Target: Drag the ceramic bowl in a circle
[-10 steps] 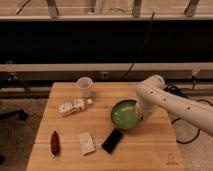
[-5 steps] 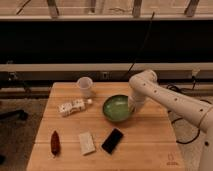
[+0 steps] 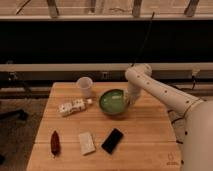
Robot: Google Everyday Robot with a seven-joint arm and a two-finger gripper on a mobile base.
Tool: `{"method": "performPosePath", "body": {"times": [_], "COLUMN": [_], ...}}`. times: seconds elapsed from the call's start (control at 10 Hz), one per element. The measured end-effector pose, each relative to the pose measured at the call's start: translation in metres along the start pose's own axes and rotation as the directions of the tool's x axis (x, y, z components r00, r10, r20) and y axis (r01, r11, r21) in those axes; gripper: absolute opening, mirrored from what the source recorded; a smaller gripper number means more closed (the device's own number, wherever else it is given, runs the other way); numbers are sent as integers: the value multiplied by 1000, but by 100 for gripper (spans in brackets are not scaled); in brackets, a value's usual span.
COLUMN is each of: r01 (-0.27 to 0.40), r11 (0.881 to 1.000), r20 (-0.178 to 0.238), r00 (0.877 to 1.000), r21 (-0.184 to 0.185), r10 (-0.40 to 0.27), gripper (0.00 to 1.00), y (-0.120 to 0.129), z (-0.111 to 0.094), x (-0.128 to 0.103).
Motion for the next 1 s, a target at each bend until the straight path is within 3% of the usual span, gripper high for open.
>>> {"method": "performPosePath", "body": {"times": [0.2,0.4,0.6,1.0], "r01": [-13,-59,-118,-215], "r11": [1000,998,993,976], "r20": [-16,-34,-46,-63], "r00": [1000,998,992,974], "r21": [10,18,26,16], "r10": [13,60,119,216], "gripper": [0,0,0,0], "y": [-10,-2,16,60], "z": [-5,-13,-20,-26], "x": [22,43,63,82]}}
